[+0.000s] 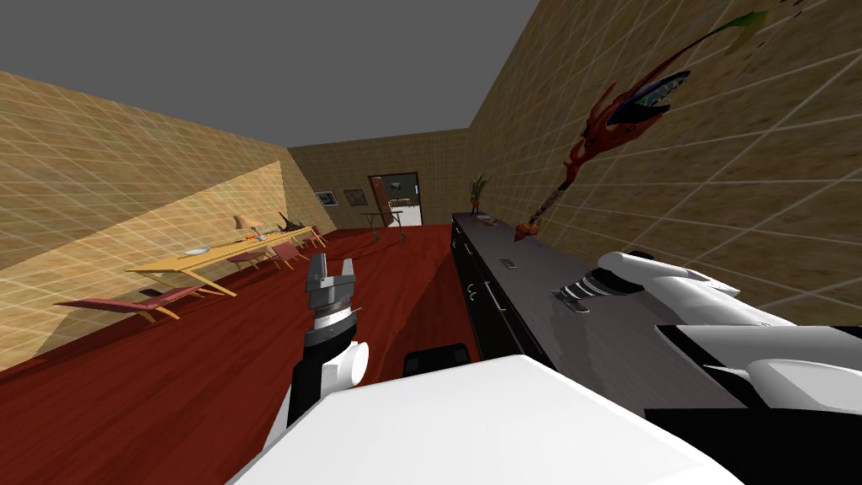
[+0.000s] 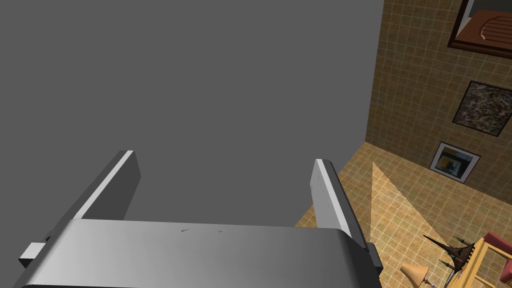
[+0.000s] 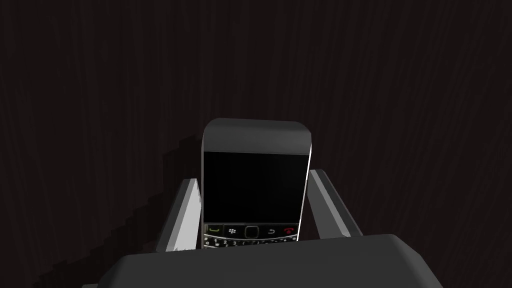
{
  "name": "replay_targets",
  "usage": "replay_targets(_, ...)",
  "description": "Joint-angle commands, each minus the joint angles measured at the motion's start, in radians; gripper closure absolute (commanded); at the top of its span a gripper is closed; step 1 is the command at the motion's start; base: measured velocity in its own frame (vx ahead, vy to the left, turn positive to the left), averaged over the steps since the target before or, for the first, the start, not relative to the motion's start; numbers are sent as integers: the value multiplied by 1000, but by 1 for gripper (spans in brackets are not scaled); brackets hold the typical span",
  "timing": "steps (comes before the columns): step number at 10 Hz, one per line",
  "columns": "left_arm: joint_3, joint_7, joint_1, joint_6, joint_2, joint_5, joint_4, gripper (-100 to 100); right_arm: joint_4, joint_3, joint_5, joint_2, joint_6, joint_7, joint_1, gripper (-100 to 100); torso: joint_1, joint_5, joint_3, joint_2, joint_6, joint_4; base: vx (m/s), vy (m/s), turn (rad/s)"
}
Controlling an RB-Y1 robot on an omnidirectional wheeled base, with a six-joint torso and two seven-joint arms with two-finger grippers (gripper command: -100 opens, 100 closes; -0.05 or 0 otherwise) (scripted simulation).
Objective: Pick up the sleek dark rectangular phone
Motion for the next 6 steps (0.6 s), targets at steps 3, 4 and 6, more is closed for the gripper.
replay_targets(3,0,0,0,0,0,0,0,0,74,-70,103,27,43,68,-86,100,0,0,0,0,0,0,14,19,-63)
replay_targets(4,0,0,0,0,0,0,0,0,74,-70,121,27,43,68,-86,100,0,0,0,0,0,0,14,18,-42)
replay_targets(6,0,0,0,0,0,0,0,0,116,-127,188,47,76,111,-141,100,0,0,0,0,0,0,14,17,-81)
